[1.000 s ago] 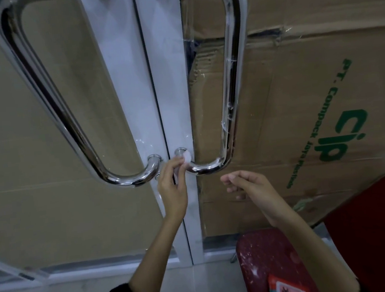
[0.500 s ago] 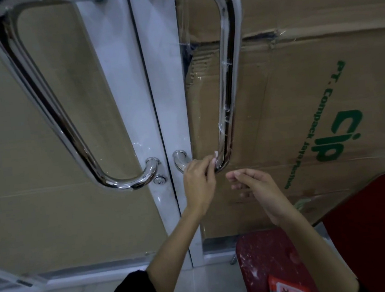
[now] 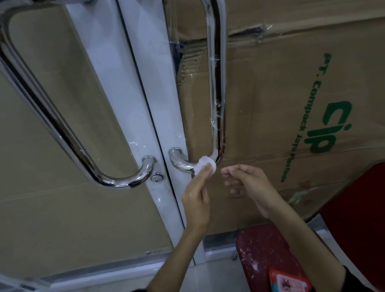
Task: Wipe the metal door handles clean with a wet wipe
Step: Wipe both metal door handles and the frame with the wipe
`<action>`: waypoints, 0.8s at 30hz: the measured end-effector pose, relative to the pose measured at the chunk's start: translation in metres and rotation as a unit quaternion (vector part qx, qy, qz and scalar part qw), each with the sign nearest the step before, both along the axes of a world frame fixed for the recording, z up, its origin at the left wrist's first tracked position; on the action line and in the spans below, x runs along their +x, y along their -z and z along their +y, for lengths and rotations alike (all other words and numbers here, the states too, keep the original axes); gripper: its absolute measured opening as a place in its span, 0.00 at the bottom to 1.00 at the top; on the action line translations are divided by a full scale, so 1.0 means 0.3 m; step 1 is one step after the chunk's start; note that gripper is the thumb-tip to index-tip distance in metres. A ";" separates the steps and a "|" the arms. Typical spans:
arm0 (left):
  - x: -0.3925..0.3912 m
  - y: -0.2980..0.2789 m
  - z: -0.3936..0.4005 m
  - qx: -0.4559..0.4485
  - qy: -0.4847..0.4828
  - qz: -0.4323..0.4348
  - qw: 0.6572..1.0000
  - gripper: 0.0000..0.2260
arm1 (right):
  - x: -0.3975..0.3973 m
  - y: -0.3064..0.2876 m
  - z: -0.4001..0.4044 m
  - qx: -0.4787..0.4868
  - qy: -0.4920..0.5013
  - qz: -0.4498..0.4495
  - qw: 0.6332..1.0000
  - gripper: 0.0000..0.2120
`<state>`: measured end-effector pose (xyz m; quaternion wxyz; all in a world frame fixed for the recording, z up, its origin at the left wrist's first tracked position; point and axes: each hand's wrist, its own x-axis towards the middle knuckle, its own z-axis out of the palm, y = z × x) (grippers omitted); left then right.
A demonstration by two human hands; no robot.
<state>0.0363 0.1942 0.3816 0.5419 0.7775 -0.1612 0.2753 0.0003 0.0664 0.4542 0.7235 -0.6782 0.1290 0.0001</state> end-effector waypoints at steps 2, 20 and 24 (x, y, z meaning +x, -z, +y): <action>-0.047 -0.007 0.004 -0.068 0.010 0.062 0.996 0.16 | -0.015 0.006 0.008 0.039 -0.008 0.029 0.999 0.09; 0.002 -0.246 0.150 -0.202 0.162 0.159 0.953 0.14 | 0.171 0.190 0.060 -0.723 0.141 -0.404 0.542 0.23; -0.009 -0.243 0.179 -0.200 0.143 0.152 0.957 0.14 | 0.185 0.297 -0.011 -0.777 0.115 -0.430 0.446 0.27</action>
